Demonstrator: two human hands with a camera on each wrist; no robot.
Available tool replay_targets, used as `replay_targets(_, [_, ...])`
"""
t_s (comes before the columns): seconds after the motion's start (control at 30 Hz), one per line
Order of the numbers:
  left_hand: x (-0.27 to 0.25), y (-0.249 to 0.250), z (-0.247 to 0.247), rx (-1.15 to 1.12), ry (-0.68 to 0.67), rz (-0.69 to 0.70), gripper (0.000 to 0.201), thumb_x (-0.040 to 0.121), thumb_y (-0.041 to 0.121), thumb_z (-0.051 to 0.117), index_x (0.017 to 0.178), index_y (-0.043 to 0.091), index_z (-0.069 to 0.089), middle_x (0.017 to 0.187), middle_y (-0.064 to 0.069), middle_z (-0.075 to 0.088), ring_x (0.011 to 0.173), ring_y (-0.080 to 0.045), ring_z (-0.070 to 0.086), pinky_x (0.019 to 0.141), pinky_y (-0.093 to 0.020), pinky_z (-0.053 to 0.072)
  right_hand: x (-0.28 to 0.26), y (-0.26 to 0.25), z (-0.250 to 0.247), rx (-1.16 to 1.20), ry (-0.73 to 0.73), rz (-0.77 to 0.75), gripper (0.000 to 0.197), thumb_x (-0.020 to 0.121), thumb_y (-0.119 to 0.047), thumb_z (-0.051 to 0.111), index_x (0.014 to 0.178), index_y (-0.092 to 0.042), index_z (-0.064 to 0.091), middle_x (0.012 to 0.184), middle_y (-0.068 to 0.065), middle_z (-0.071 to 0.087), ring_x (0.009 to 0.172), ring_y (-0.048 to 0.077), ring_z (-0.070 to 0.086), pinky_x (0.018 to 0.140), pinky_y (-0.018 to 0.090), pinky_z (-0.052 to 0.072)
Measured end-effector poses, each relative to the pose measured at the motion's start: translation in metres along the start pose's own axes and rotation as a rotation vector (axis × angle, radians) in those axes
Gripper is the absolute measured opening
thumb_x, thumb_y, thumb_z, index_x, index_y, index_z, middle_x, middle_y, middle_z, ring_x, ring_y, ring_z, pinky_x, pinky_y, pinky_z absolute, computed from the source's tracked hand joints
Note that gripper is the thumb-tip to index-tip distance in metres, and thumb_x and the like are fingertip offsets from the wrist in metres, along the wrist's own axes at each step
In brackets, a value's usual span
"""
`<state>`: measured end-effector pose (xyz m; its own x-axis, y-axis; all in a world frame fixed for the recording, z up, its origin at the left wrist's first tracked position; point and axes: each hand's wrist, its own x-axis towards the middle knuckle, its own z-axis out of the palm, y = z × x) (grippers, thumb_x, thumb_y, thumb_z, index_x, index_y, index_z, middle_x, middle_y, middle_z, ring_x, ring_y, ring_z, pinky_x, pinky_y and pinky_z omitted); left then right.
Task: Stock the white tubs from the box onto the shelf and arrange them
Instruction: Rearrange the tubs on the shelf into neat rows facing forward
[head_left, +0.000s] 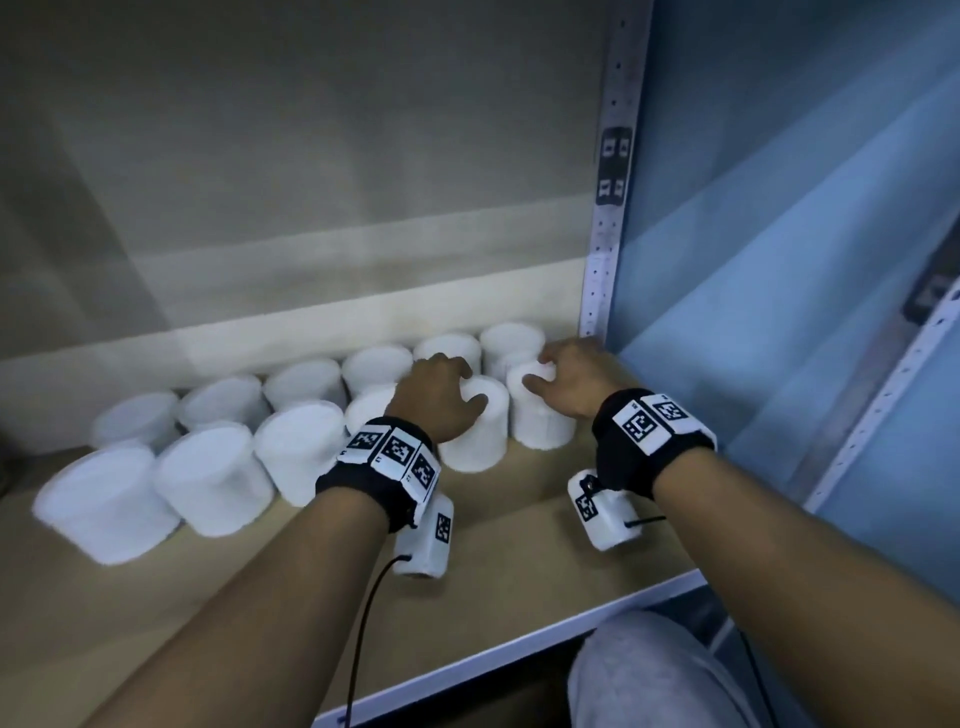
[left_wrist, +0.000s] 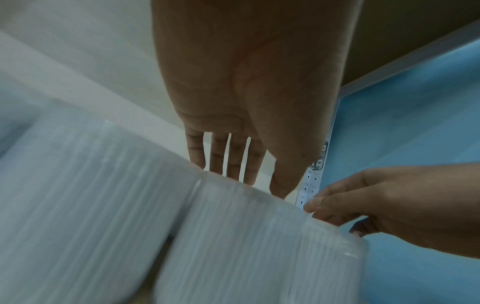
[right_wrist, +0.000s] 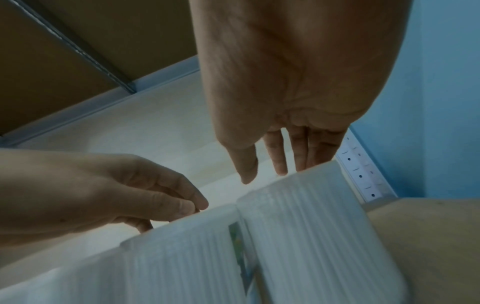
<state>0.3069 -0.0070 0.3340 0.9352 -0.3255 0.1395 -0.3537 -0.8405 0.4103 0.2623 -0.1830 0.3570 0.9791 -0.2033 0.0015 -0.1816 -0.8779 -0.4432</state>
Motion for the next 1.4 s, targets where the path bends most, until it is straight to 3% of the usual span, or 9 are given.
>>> replay_targets(0.17, [0.003, -0.001, 0.010, 0.073, 0.023, 0.039, 0.046, 0.085, 0.041, 0.061, 0.119, 0.009, 0.062, 0.119, -0.012, 0.058, 0.115, -0.029, 0.053, 0.096, -0.039, 0.046, 0.009, 0.001, 0.006, -0.091, -0.033, -0.029, 0.058, 0.090, -0.045, 0.057, 0.137, -0.013, 0.048, 0.146, 0.007, 0.040, 0.138, 0.024, 0.031, 0.111, 0.029, 0.026])
replay_targets(0.4, [0.009, 0.004, 0.013, 0.045, -0.012, 0.023, 0.049, 0.086, 0.039, 0.061, 0.122, 0.005, 0.058, 0.124, -0.015, 0.054, 0.120, -0.030, 0.048, 0.099, -0.036, 0.042, 0.017, 0.006, 0.008, -0.129, -0.049, -0.068, 0.056, 0.089, -0.045, 0.058, 0.135, -0.013, 0.051, 0.144, 0.007, 0.041, 0.135, 0.024, 0.032, 0.109, 0.029, 0.026])
replay_targets(0.67, [0.011, 0.001, 0.015, -0.047, 0.017, -0.017, 0.047, 0.082, 0.036, 0.068, 0.116, 0.005, 0.061, 0.123, -0.013, 0.058, 0.120, -0.029, 0.051, 0.100, -0.036, 0.044, 0.020, 0.009, 0.009, -0.155, -0.065, -0.094, 0.056, 0.090, -0.045, 0.057, 0.136, -0.014, 0.049, 0.145, 0.007, 0.039, 0.137, 0.025, 0.030, 0.110, 0.031, 0.026])
replay_targets(1.03, [0.013, -0.001, 0.017, -0.044, 0.032, -0.004, 0.046, 0.081, 0.036, 0.069, 0.113, 0.005, 0.063, 0.121, -0.013, 0.059, 0.118, -0.028, 0.052, 0.100, -0.036, 0.044, 0.032, 0.011, 0.002, -0.233, -0.157, -0.117, 0.053, 0.088, -0.044, 0.061, 0.135, -0.021, 0.051, 0.144, 0.003, 0.044, 0.132, 0.027, 0.040, 0.110, 0.034, 0.031])
replay_targets(1.17, [0.013, -0.001, 0.016, -0.054, 0.033, -0.002, 0.045, 0.080, 0.036, 0.070, 0.112, 0.005, 0.063, 0.120, -0.013, 0.060, 0.117, -0.028, 0.053, 0.099, -0.035, 0.044, 0.035, 0.011, 0.000, -0.291, -0.181, -0.126, 0.049, 0.085, -0.048, 0.060, 0.131, -0.036, 0.051, 0.144, -0.007, 0.046, 0.130, 0.024, 0.045, 0.111, 0.039, 0.036])
replay_targets(1.27, [0.012, 0.000, 0.016, -0.050, 0.032, 0.000, 0.045, 0.081, 0.035, 0.069, 0.113, 0.005, 0.062, 0.121, -0.012, 0.059, 0.118, -0.028, 0.052, 0.099, -0.036, 0.044, 0.036, 0.010, -0.002, -0.231, -0.206, -0.116, 0.047, 0.081, -0.038, 0.064, 0.126, -0.046, 0.051, 0.142, -0.014, 0.047, 0.129, 0.020, 0.048, 0.110, 0.038, 0.038])
replay_targets(1.33, [0.011, 0.001, 0.016, -0.041, 0.026, 0.003, 0.045, 0.082, 0.035, 0.068, 0.115, 0.005, 0.061, 0.122, -0.013, 0.058, 0.119, -0.029, 0.051, 0.099, -0.037, 0.044, 0.038, 0.007, -0.003, -0.125, -0.140, -0.084, 0.046, 0.077, -0.034, 0.065, 0.122, -0.041, 0.055, 0.137, -0.010, 0.053, 0.127, 0.020, 0.051, 0.109, 0.040, 0.039])
replay_targets(1.4, [0.010, 0.001, 0.016, -0.039, 0.026, 0.008, 0.045, 0.083, 0.035, 0.067, 0.115, 0.004, 0.060, 0.122, -0.013, 0.058, 0.119, -0.029, 0.051, 0.099, -0.039, 0.044, 0.040, 0.003, -0.001, -0.110, -0.051, -0.044, 0.046, 0.077, -0.044, 0.064, 0.121, -0.030, 0.058, 0.132, -0.001, 0.055, 0.125, 0.024, 0.051, 0.107, 0.043, 0.041])
